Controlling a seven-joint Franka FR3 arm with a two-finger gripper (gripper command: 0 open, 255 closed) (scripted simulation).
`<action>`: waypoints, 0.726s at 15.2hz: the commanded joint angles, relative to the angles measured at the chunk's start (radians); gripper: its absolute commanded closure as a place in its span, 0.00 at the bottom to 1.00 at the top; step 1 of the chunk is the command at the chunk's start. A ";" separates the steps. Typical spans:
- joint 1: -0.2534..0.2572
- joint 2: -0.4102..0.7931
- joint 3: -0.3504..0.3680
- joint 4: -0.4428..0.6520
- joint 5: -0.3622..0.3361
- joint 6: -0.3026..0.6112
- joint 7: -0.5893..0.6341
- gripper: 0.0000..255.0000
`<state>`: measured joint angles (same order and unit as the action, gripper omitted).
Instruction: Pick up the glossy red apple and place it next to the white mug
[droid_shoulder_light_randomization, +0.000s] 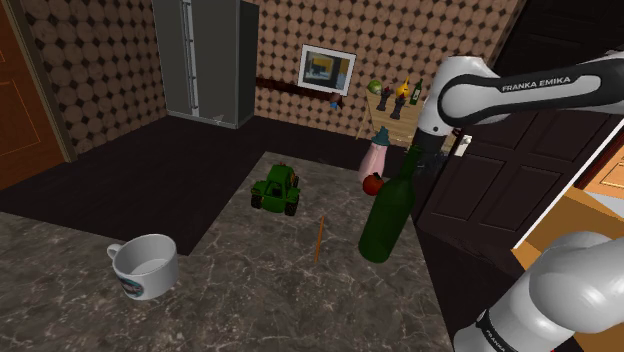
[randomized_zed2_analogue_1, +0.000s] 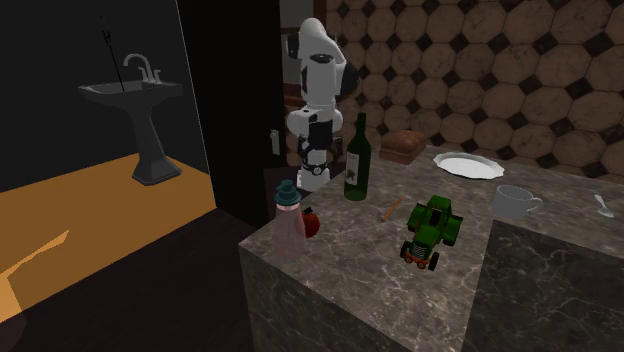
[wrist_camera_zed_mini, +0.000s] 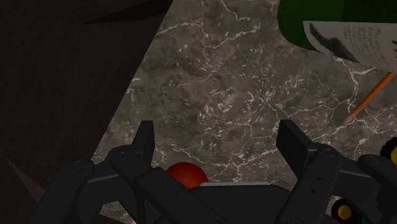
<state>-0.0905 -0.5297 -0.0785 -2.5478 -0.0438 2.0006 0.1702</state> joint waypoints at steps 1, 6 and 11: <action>-0.007 0.061 -0.026 -0.002 0.024 0.096 -0.001 0.00; -0.008 0.229 -0.095 0.025 0.119 0.304 -0.037 0.00; 0.012 0.414 -0.162 0.092 0.298 0.475 -0.134 0.00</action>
<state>-0.0861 -0.1595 -0.2312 -2.4673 0.2068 2.4310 0.0562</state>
